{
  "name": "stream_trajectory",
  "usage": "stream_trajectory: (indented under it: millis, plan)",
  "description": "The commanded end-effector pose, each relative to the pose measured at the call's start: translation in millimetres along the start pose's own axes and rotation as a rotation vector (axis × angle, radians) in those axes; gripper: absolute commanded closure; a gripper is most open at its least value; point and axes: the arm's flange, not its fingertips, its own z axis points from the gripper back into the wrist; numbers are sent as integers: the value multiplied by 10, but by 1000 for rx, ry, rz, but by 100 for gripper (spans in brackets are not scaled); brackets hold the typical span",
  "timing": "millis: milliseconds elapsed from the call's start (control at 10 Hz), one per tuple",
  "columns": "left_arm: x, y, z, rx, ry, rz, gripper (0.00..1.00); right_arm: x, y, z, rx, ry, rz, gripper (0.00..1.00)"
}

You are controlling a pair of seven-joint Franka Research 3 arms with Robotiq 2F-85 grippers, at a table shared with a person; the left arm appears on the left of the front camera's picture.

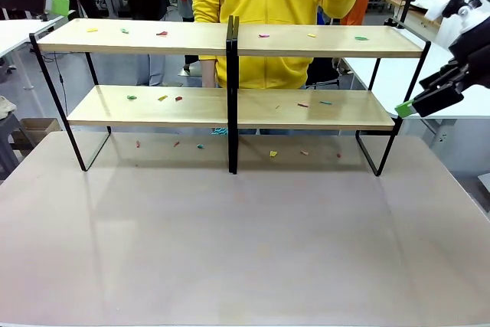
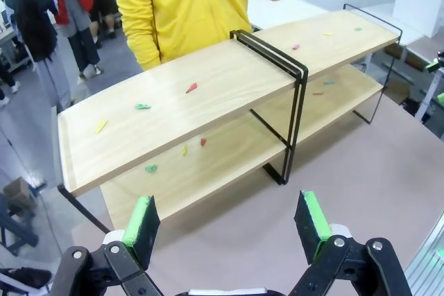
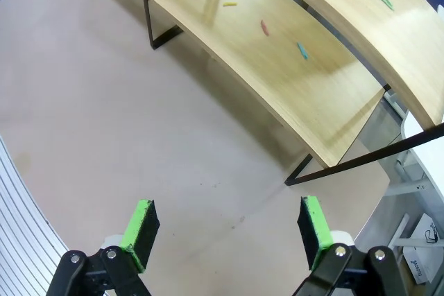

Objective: Clean the shelves.
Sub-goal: Pick up the Duster when the human hands it over.

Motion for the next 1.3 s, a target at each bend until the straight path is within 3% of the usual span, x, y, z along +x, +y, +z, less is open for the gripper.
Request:
stream_trajectory:
  millis: [0,100,500,800,900,1200]
  plan:
    - [-1102,-309,32,32,55,21,0,-237,113,-88,30,-27,33,0]
    - [0,0,0,0,0,0,0,-231,119,-87,27,-27,31,0]
    - [-15,1,-13,0,14,0,0,-219,107,-122,30,-23,21,0]
    - [-34,11,-57,15,115,-28,0,-188,115,-134,31,-20,25,0]
    - [-54,-23,-52,-9,54,-19,0,-183,117,-139,33,-18,27,0]
    - [-54,-23,-52,-9,54,-19,0,-172,112,-138,33,-21,26,0]
